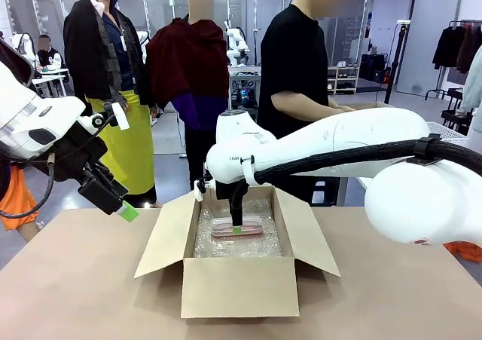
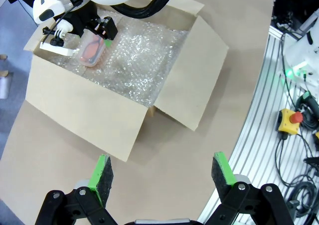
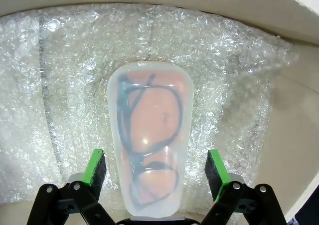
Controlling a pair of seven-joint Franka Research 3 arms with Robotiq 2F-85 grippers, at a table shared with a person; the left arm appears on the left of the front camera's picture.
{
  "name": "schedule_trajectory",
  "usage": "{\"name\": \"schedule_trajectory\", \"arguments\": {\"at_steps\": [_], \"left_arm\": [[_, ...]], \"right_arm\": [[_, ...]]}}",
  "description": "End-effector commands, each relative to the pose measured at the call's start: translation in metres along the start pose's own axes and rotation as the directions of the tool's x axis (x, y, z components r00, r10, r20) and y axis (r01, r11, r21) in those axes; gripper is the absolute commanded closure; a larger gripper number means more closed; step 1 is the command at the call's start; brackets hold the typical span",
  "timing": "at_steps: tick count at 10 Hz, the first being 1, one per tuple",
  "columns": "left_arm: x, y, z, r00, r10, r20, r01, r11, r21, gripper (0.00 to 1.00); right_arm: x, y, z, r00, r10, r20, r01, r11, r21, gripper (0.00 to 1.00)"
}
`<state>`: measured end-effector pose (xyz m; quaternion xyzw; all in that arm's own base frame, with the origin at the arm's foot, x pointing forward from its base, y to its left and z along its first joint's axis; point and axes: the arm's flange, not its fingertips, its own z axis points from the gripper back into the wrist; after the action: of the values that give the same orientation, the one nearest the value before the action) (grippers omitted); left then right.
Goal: Pack the glasses set securely to prepare it for shipping.
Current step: Put the Glasses case from the right side of the table into the Package Box.
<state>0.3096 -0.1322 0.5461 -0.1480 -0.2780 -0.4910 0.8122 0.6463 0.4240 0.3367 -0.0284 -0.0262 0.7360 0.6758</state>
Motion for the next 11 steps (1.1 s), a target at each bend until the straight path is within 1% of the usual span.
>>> {"name": "schedule_trajectory", "arguments": {"at_steps": [1, 2, 3, 4, 5, 6, 7, 8, 9, 11], "left_arm": [[0.0, -0.002, 0.002, 1.0, 0.016, -0.008, -0.017, 1.0, -0.007, 0.0], [0.0, -0.002, 0.002, 1.0, 0.016, -0.008, -0.017, 1.0, -0.007, 0.0], [0.0, -0.002, 0.002, 1.0, 0.016, -0.008, -0.017, 1.0, -0.007, 0.0], [0.0, -0.002, 0.002, 1.0, 0.016, -0.008, -0.017, 1.0, -0.007, 0.0], [0.0, -0.002, 0.002, 1.0, 0.016, -0.008, -0.017, 1.0, -0.007, 0.0], [0.0, -0.002, 0.002, 1.0, 0.016, -0.008, -0.017, 1.0, -0.007, 0.0], [0.0, -0.002, 0.002, 1.0, 0.016, -0.008, -0.017, 1.0, -0.007, 0.0], [0.0, -0.002, 0.002, 1.0, 0.016, -0.008, -0.017, 1.0, -0.007, 0.0], [0.0, -0.002, 0.002, 1.0, 0.016, -0.008, -0.017, 1.0, -0.007, 0.0], [0.0, -0.002, 0.002, 1.0, 0.016, -0.008, -0.017, 1.0, -0.007, 0.0]], "right_arm": [[-0.001, 0.005, 0.019, 1.0, -0.019, -0.005, 0.019, 1.0, -0.007, 0.0], [-0.01, 0.019, 0.053, 0.997, -0.075, 0.007, 0.075, 0.997, -0.009, 0.0], [-0.019, 0.034, 0.082, 0.995, -0.102, -0.022, 0.102, 0.995, -0.001, 0.0], [-0.029, 0.049, 0.105, 0.993, -0.118, -0.013, 0.118, 0.993, -0.024, 0.0], [-0.042, 0.058, 0.118, 0.984, -0.172, 0.045, 0.174, 0.984, -0.026, 0.0], [-0.055, 0.064, 0.124, 0.973, -0.226, 0.051, 0.228, 0.973, -0.035, 0.0], [-0.073, 0.074, 0.134, 0.956, -0.279, 0.091, 0.283, 0.958, -0.039, 0.0], [-0.1, 0.088, 0.143, 0.922, -0.359, 0.143, 0.367, 0.929, -0.037, 0.0], [-0.14, 0.108, 0.151, 0.869, -0.454, 0.197, 0.465, 0.885, -0.012, 0.0], [-0.205, 0.151, 0.159, 0.742, -0.613, 0.271, 0.635, 0.772, 0.009, 0.0]]}}
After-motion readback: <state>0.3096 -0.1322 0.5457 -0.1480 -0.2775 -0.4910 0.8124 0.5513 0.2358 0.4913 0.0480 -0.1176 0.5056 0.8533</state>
